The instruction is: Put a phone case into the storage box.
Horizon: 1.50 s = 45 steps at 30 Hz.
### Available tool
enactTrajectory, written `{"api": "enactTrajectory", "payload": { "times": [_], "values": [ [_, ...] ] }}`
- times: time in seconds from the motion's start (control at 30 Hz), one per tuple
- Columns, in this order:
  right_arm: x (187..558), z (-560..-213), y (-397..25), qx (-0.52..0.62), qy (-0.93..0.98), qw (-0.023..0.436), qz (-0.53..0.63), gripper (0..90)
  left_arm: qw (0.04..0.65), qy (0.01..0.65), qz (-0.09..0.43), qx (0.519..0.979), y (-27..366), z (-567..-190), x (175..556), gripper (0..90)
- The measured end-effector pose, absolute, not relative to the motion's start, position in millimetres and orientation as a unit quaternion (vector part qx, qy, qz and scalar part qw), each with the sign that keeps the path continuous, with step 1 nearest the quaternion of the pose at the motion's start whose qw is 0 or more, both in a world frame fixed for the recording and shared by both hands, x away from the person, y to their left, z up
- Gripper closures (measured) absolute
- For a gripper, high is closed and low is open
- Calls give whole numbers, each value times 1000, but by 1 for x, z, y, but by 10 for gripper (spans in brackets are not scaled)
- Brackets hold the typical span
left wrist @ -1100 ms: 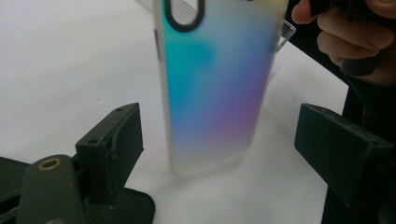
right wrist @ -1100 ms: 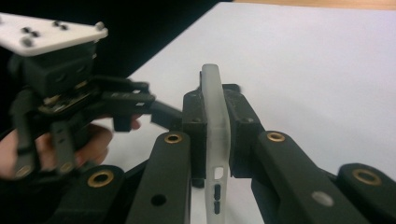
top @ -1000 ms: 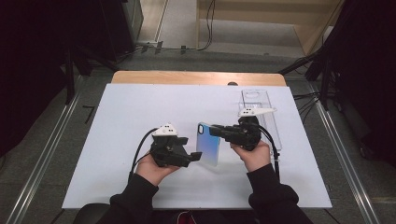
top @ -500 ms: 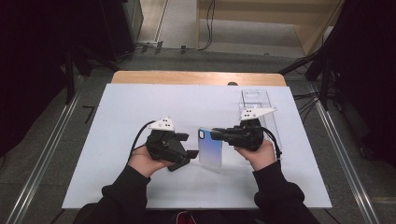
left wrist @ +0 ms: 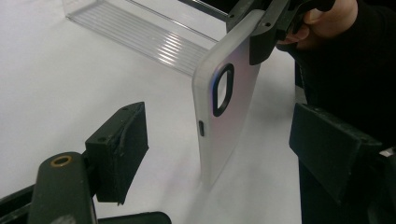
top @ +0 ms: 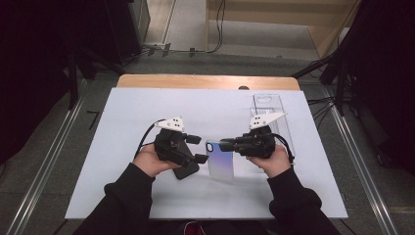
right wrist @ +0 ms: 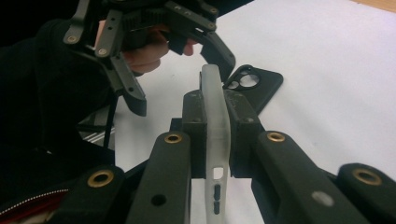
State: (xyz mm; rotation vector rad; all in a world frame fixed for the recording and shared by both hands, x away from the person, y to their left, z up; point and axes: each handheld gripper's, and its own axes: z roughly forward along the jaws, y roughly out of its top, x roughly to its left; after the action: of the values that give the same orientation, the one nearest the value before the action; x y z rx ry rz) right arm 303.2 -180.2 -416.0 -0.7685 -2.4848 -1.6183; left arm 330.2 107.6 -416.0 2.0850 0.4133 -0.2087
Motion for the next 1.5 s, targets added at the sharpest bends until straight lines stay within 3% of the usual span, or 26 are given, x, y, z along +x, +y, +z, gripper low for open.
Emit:
{"api": "enactTrajectory", "payload": {
  "times": [0.5,1.0,1.2,1.5],
  "values": [
    [303,-417,-175,-229,-815,53,-530,782,478,137,-116,860,103,-416,343,263],
    [302,-418,-171,-215,-818,68,-530,782,476,116,-130,862,100,-416,336,697],
    [303,-418,-172,-210,-813,78,-538,778,479,103,-135,861,103,-413,336,741],
    [304,-419,-174,-209,-805,93,-547,699,478,79,-134,865,103,-407,331,797]
  ]
}}
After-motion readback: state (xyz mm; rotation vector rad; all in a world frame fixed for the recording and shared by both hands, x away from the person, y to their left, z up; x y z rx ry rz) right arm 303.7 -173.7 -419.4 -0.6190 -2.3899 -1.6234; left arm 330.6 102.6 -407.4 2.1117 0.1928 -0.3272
